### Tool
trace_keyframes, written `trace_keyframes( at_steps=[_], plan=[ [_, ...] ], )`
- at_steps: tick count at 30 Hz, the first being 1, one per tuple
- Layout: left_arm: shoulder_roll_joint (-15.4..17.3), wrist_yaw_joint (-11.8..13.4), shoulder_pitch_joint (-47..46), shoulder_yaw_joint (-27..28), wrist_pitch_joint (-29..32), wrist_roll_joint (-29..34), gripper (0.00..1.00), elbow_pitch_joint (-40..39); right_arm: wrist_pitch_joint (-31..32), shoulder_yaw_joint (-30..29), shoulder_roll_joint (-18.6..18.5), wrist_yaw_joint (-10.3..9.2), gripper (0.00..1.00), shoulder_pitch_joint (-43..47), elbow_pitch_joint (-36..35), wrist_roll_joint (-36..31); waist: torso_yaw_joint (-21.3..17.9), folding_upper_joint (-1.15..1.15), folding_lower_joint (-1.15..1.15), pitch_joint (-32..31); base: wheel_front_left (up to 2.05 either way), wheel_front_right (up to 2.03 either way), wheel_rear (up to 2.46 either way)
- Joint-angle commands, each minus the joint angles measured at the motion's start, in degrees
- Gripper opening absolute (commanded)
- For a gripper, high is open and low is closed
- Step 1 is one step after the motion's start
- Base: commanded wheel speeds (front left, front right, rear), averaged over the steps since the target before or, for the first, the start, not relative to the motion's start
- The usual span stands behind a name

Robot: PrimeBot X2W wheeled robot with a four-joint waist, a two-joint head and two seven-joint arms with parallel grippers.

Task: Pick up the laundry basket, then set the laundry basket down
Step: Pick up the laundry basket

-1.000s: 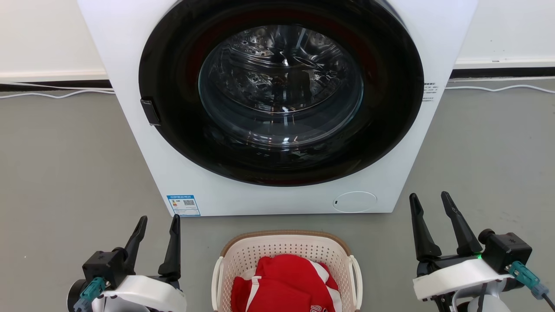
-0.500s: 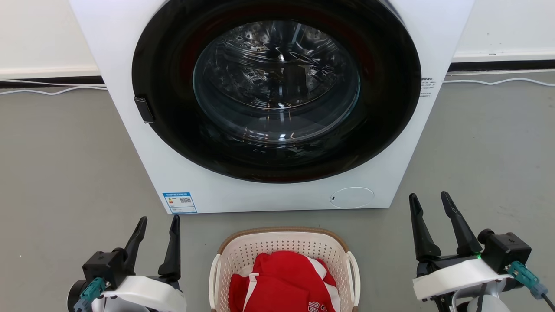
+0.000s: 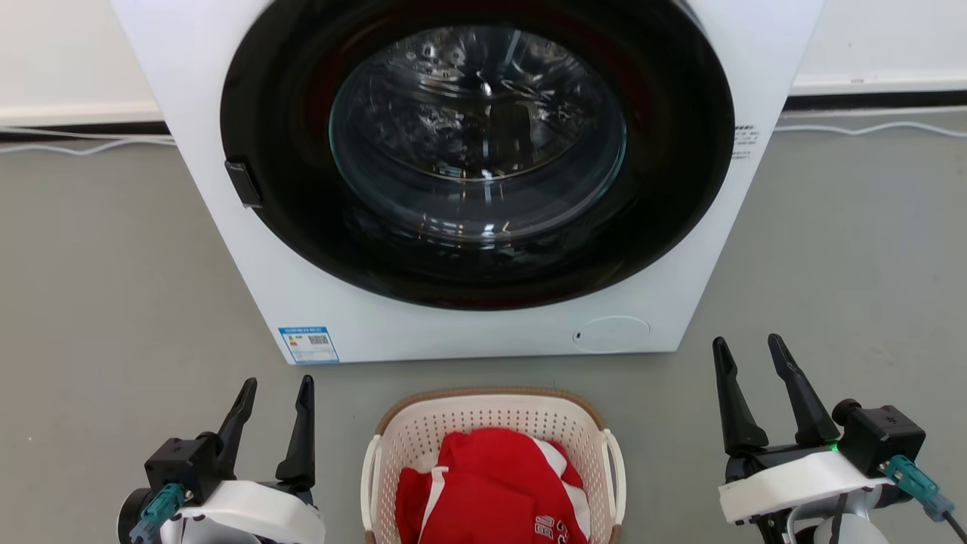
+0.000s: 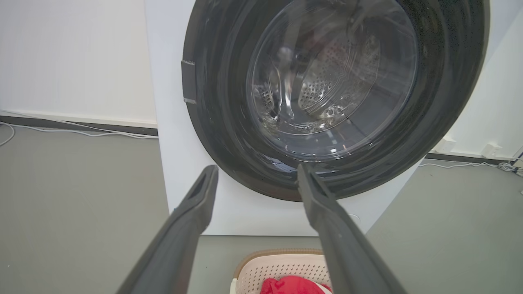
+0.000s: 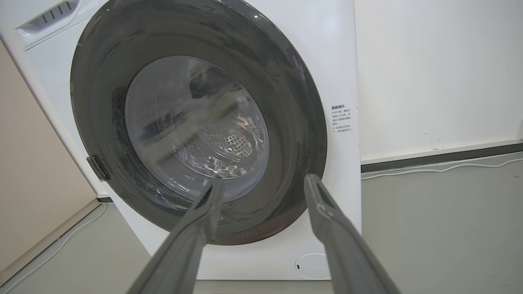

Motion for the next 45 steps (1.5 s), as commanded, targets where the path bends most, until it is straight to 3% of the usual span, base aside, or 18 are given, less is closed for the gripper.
trace_keyframes(
  at_steps=[1, 26, 45],
  plan=[
    [0.5, -0.3, -2.9, 1.6, -0.3, 0.3, 1.0, -1.3, -0.5, 1.0, 0.0, 0.41, 1.0, -1.3, -1.5, -0.5, -0.1, 0.0, 0.0, 0.7, 0.0, 0.0, 0.0],
    [2.4, -0.3, -12.8, -3.6, -0.3, -3.2, 1.0, 4.2, -0.5, 0.0, 0.6, 0.41, 1.0, -8.7, 3.6, -2.0, -0.4, 0.0, 0.0, 16.9, 0.0, 0.0, 0.0],
    [4.0, -0.3, -25.4, -8.8, -0.3, -6.6, 1.0, 22.0, -0.5, 0.5, 1.3, 0.41, 1.0, -15.3, 15.2, -1.1, 0.5, 0.0, 0.0, 32.0, 0.0, 0.0, 0.0]
  ],
)
